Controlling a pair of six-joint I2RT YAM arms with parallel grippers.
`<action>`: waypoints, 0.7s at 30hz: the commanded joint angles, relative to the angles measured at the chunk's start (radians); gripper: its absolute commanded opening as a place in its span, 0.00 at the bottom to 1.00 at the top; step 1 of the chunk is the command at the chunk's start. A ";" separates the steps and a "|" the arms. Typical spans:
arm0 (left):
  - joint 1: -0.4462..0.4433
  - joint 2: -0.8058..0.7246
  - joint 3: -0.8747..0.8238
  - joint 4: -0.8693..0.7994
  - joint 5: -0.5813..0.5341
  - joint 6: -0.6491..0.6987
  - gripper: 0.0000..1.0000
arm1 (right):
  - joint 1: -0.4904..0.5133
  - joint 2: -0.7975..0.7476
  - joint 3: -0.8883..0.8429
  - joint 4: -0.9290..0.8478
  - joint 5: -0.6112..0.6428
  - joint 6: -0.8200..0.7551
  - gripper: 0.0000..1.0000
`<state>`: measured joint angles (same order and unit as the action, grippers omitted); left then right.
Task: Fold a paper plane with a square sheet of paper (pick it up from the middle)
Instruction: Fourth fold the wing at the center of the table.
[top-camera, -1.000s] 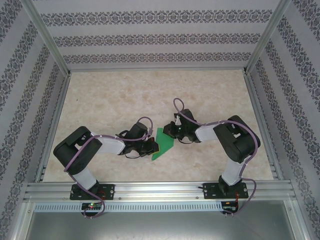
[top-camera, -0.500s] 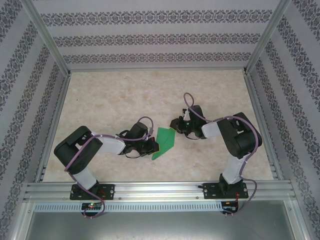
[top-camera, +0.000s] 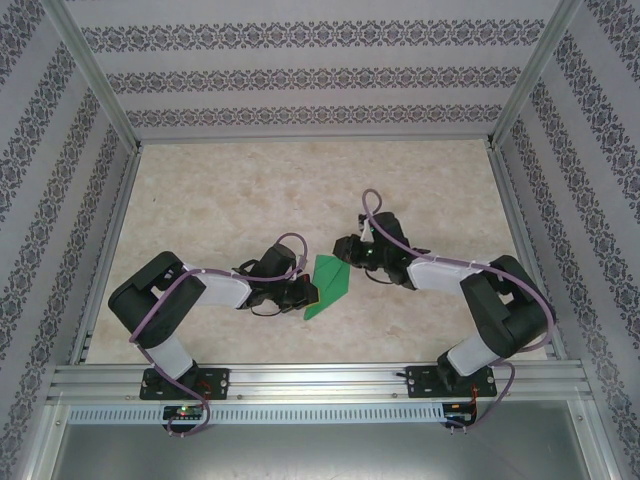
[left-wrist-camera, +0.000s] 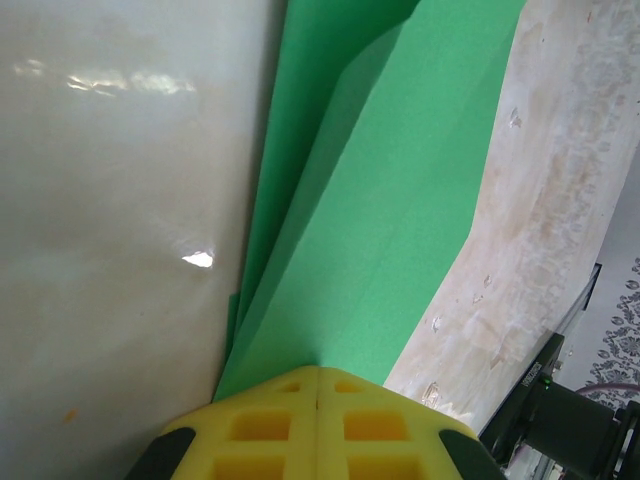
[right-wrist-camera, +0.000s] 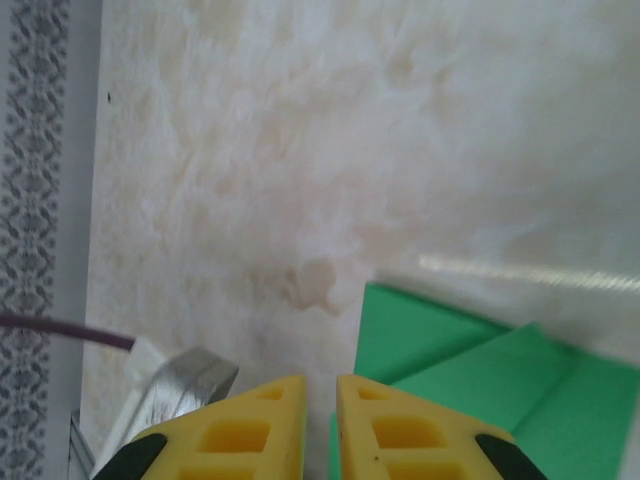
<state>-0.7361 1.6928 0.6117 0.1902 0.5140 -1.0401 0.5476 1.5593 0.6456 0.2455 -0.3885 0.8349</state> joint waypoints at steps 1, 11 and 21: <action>-0.023 0.079 -0.046 -0.221 -0.054 0.037 0.00 | 0.051 0.056 -0.020 0.014 0.038 0.045 0.16; -0.023 0.052 -0.047 -0.206 -0.025 0.049 0.00 | 0.093 0.226 -0.064 0.067 0.053 0.079 0.10; -0.023 -0.005 -0.118 -0.151 0.136 0.076 0.06 | 0.103 0.244 -0.075 0.037 0.106 0.078 0.10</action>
<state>-0.7361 1.6726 0.5743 0.2062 0.5671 -0.9981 0.6521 1.7401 0.5999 0.3763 -0.3870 0.9226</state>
